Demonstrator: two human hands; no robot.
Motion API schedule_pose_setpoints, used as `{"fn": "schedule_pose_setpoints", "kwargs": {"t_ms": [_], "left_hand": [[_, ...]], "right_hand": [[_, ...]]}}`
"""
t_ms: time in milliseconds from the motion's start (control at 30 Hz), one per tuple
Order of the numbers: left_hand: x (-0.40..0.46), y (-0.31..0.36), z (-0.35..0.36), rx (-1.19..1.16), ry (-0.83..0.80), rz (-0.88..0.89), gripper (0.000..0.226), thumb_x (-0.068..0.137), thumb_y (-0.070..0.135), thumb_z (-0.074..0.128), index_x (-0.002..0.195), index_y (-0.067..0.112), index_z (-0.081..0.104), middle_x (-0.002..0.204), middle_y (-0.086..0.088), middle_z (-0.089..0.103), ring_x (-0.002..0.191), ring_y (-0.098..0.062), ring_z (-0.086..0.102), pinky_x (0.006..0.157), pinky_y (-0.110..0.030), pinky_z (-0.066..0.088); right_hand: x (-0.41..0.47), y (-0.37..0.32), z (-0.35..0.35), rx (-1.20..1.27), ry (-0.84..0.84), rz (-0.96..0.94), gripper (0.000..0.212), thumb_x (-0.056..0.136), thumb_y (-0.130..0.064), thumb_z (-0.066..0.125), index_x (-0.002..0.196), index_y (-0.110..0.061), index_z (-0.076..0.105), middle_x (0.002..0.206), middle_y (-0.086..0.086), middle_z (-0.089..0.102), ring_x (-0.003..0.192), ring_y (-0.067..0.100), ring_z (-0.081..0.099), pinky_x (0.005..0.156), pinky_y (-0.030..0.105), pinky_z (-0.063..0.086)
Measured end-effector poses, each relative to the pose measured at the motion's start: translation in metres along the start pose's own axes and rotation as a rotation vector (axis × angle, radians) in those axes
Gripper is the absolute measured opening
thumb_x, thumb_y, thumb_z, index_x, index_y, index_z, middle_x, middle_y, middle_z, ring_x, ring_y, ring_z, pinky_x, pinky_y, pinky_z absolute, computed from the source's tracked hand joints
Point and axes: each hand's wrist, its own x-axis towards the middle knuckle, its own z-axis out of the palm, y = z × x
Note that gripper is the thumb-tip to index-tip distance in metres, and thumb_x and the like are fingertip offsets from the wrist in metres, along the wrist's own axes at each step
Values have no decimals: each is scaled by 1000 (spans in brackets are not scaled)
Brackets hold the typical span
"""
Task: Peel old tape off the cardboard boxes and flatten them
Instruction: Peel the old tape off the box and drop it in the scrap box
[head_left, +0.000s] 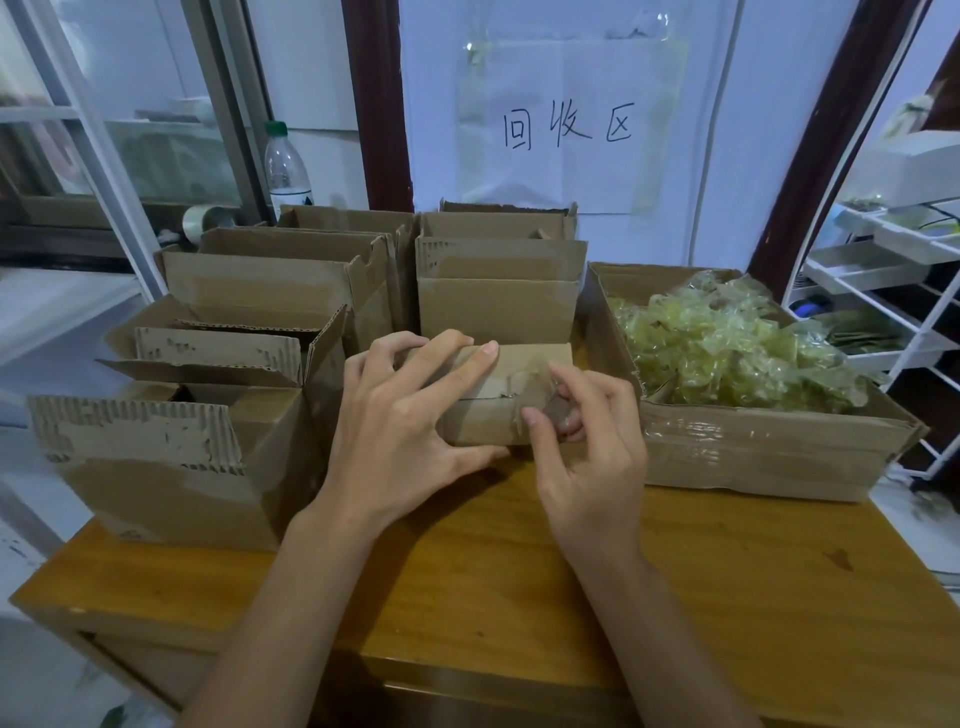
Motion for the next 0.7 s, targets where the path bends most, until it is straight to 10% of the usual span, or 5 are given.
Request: {"fn": "schedule_pose_setpoints", "kwargs": {"t_ms": [700], "left_hand": [[-8,-4,-6,-36,2,4,88,77,73,69,148,24,58,148,-1,57,130,-30,45,100,-45,37]], "right_hand": [[0,-2,-1,154,-49,135,9,104,-13,58,106,-10,66,103,-1,58,89,13,60,75,24,52]]}}
